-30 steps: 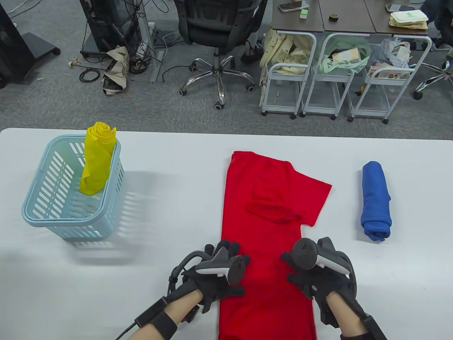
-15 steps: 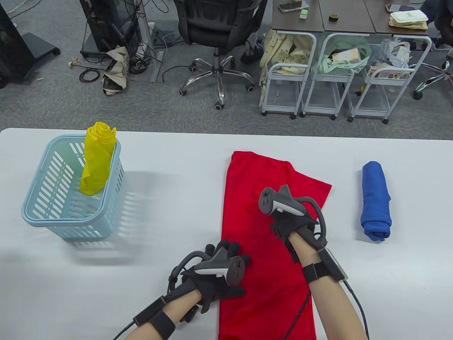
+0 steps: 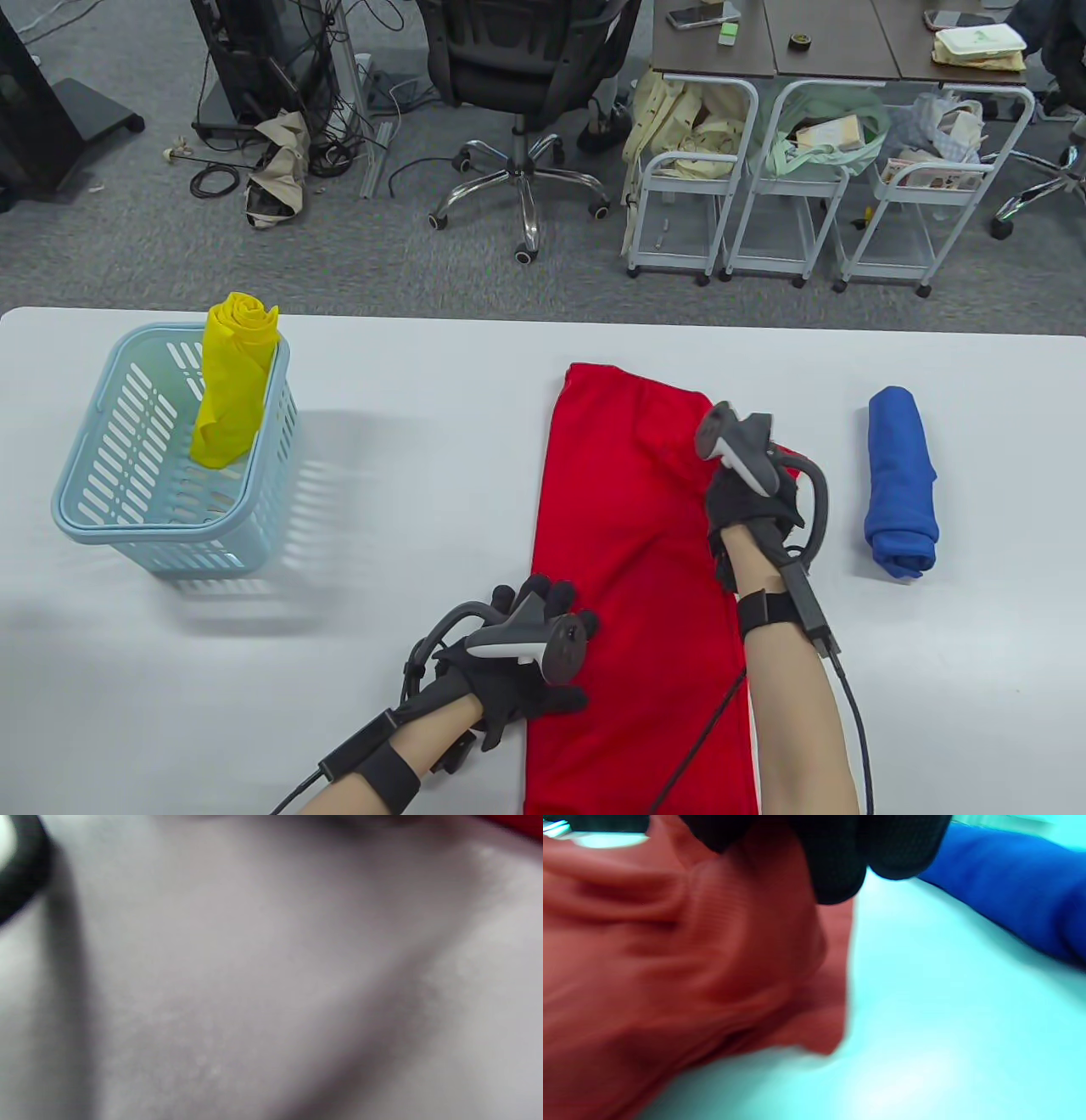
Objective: Roll t-shirt into tight roll
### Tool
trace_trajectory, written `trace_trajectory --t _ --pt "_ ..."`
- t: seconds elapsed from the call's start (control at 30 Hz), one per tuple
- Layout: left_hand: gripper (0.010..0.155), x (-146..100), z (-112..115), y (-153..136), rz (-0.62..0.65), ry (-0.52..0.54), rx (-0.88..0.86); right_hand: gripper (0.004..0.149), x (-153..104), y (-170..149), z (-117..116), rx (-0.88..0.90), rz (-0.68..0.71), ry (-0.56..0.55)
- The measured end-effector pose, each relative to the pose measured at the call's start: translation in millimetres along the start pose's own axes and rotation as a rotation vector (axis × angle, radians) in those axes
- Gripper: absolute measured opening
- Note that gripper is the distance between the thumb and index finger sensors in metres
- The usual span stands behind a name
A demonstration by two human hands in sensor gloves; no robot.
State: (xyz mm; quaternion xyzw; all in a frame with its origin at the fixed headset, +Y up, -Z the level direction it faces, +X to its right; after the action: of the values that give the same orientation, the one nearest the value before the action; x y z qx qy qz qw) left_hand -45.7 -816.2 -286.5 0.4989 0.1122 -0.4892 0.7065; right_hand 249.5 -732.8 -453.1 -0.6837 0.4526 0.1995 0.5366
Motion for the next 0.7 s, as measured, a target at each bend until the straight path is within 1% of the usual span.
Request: trace_trajectory --t 0.03,0.1,0.13,0.2,0.27,0.33,0.37,0.4,0.43,0.47,0.53,0.6,0.7 --pt "0.082 0 0 0 0.000 -0.001 0.000 0.041 7 -19 -2 0.035 -0.084 0.028" --pt "0.082 0 0 0 0.000 -0.004 -0.001 0.044 16 -45 -10 0.053 -0.171 0.071" --pt "0.082 0 0 0 0.000 -0.004 -0.001 0.045 17 -54 -12 0.028 -0.195 0.061" --pt "0.082 0 0 0 0.000 -0.006 0.000 0.048 16 -58 -12 0.012 -0.181 0.056" --pt "0.082 0 0 0 0.001 -0.007 0.000 0.055 10 -51 -11 0.042 -0.108 0.044" --pt "0.082 0 1 0 0.001 -0.008 -0.001 0.057 -6 -30 -7 0.063 0.040 0.006" --pt "0.082 0 1 0 0.001 -0.008 -0.001 0.057 -10 -23 -7 0.056 0.102 0.006" --pt "0.082 0 1 0 0.001 -0.008 0.000 0.059 -18 -3 -13 0.023 0.266 0.044" --pt "0.082 0 1 0 0.001 -0.008 -0.001 0.062 -22 5 -18 -0.001 0.299 0.067" --pt "0.082 0 1 0 0.001 -0.009 -0.002 0.064 -26 15 -29 -0.033 0.352 0.114" --pt "0.082 0 1 0 0.001 -0.010 -0.003 0.067 -24 24 -47 -0.063 0.361 0.208" --pt "0.081 0 1 0 0.002 -0.012 -0.007 0.066 -7 20 -62 -0.101 0.272 0.237" --pt "0.081 0 2 0 0.003 -0.018 -0.009 0.065 15 7 -64 -0.046 0.190 0.244"
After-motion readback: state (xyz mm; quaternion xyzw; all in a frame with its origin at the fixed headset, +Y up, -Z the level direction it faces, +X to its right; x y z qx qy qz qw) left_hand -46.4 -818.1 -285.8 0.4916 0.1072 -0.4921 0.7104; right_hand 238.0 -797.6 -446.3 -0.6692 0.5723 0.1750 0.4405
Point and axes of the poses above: the tracker on the back of each hand, its own y axis roughly to the thumb side, its own x axis roughly from the wrist to the fingertips, z = x × y, the point moved 3 cm from there along x, roughly from the wrist to the fingertips, and after that the axes turned 7 degrees about y, right-handed, at the moved point
